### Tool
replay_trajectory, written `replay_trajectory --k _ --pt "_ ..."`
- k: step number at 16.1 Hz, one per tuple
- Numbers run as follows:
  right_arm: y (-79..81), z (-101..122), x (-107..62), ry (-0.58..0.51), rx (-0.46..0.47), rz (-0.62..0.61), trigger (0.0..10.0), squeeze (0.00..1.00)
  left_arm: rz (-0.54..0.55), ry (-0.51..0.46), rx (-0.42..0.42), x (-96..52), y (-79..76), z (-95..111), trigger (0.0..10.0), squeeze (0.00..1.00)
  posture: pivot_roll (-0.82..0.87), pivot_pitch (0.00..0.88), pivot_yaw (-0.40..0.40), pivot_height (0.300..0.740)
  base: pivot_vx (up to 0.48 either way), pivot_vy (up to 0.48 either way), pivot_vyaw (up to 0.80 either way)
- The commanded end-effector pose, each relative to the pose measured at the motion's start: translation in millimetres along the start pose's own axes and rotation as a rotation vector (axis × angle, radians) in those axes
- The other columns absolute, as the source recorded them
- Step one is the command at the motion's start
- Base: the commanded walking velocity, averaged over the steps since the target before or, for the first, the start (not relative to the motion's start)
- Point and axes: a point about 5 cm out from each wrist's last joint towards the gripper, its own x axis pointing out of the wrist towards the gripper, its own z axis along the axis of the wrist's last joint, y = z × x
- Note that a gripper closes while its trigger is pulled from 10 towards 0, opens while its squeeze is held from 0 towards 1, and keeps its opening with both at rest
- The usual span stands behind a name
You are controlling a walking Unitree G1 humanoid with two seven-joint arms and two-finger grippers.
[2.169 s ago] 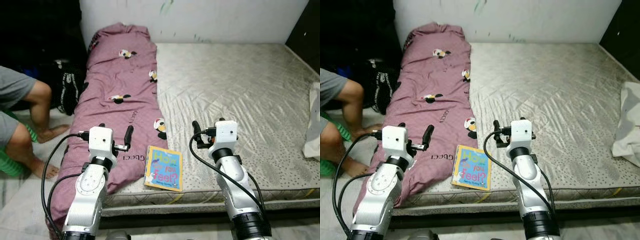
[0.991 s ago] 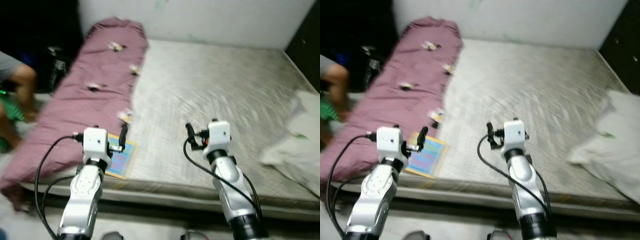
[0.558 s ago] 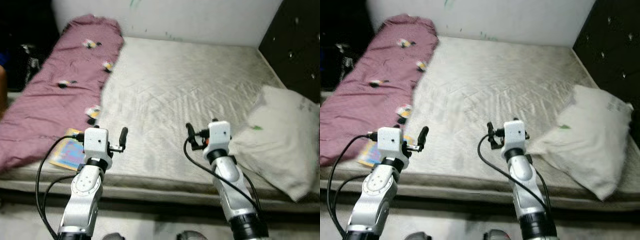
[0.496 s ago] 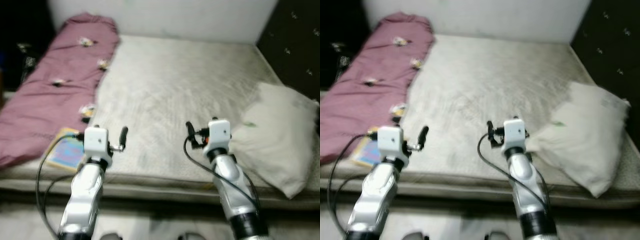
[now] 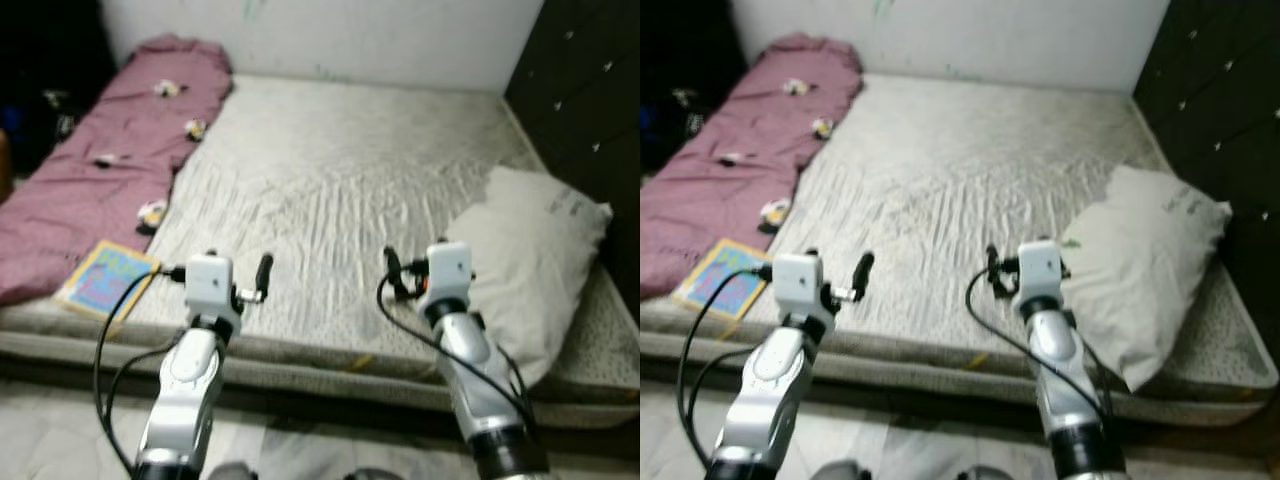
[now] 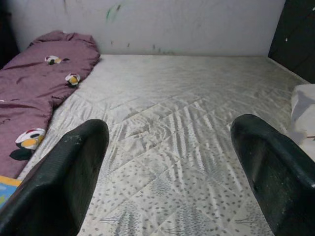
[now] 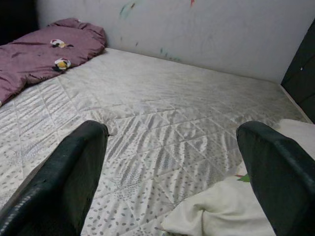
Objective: Clean up the room
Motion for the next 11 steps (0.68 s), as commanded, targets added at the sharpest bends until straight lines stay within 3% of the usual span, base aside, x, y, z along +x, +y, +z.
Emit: replay_trajectory --k 1,11 --pt "0.1 3.5 1.9 -0.013 0.002 0.002 10.0 0.0 -0.003 -0.01 0.005 1.0 1.7 2.1 10.0 0.0 -0.02 0.0 -0.04 0.74 0.0 0.0 0.0" --pt "1.6 2.4 1.6 -0.006 0.017 0.005 10.0 0.0 -0.025 -0.015 -0.006 -1.3 0.0 1.8 10.0 0.0 -0.01 0.0 -0.042 0.74 0.0 0.0 0.0"
